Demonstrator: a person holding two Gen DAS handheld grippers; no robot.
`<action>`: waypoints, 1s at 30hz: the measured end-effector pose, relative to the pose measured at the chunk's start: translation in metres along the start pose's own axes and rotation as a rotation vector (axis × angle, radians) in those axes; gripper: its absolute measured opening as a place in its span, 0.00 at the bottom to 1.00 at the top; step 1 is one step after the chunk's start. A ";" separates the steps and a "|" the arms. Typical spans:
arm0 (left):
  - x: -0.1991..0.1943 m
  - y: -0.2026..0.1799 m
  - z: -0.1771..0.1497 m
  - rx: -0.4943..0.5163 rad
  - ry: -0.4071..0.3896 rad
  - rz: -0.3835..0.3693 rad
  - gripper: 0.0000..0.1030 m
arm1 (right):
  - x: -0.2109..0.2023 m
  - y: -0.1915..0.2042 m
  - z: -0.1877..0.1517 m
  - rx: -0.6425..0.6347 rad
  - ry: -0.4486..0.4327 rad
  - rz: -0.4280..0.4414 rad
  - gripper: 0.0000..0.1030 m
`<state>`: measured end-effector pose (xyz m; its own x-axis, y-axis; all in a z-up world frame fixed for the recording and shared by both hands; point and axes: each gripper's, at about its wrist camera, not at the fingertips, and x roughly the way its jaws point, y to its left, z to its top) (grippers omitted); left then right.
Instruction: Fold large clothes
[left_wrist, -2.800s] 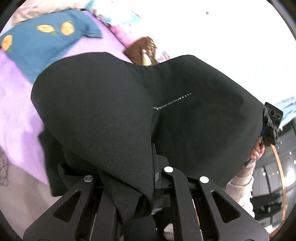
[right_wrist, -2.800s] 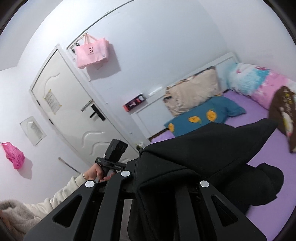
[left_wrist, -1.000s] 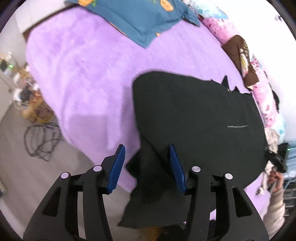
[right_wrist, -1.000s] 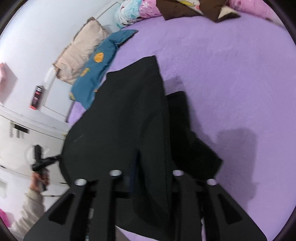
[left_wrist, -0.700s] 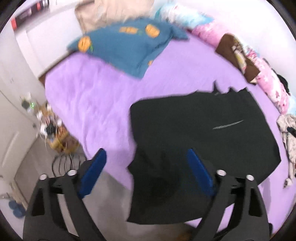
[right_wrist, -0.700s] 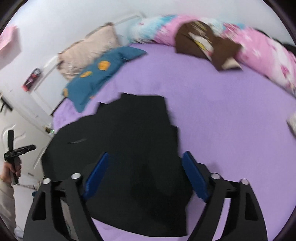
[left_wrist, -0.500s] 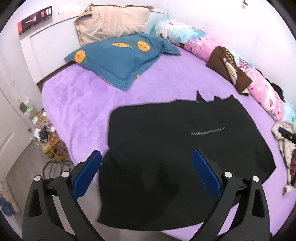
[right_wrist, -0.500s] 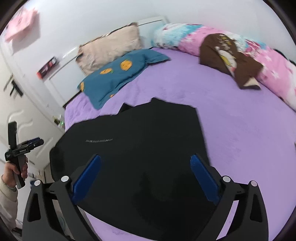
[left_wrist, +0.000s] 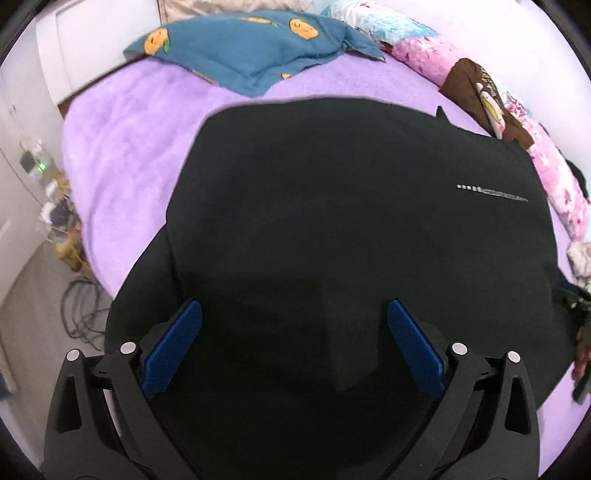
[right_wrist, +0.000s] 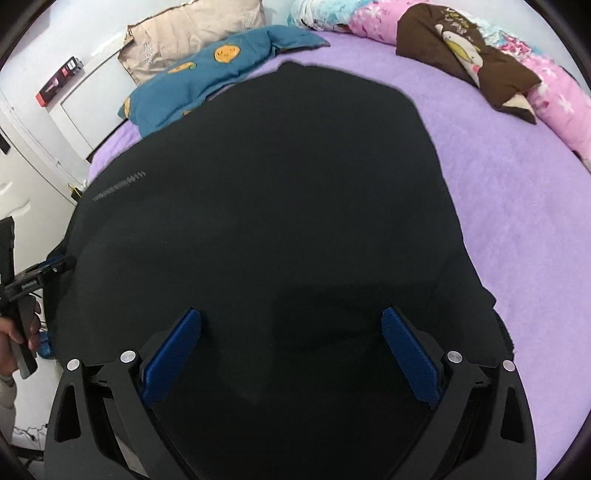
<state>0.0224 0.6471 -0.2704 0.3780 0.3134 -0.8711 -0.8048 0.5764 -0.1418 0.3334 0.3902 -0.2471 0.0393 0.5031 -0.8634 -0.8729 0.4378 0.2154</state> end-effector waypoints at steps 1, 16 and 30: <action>0.003 0.000 0.000 -0.002 -0.001 -0.001 0.95 | 0.004 -0.002 -0.002 0.002 -0.008 0.003 0.94; -0.061 -0.016 -0.004 -0.034 -0.042 0.041 0.94 | -0.049 0.006 -0.028 0.015 0.006 -0.049 0.94; -0.212 -0.072 -0.061 0.022 -0.229 0.102 0.94 | -0.191 0.056 -0.102 -0.006 -0.172 -0.108 0.94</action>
<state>-0.0277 0.4925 -0.1039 0.3909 0.5322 -0.7510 -0.8350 0.5483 -0.0462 0.2269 0.2426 -0.1169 0.2152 0.5738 -0.7902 -0.8621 0.4918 0.1224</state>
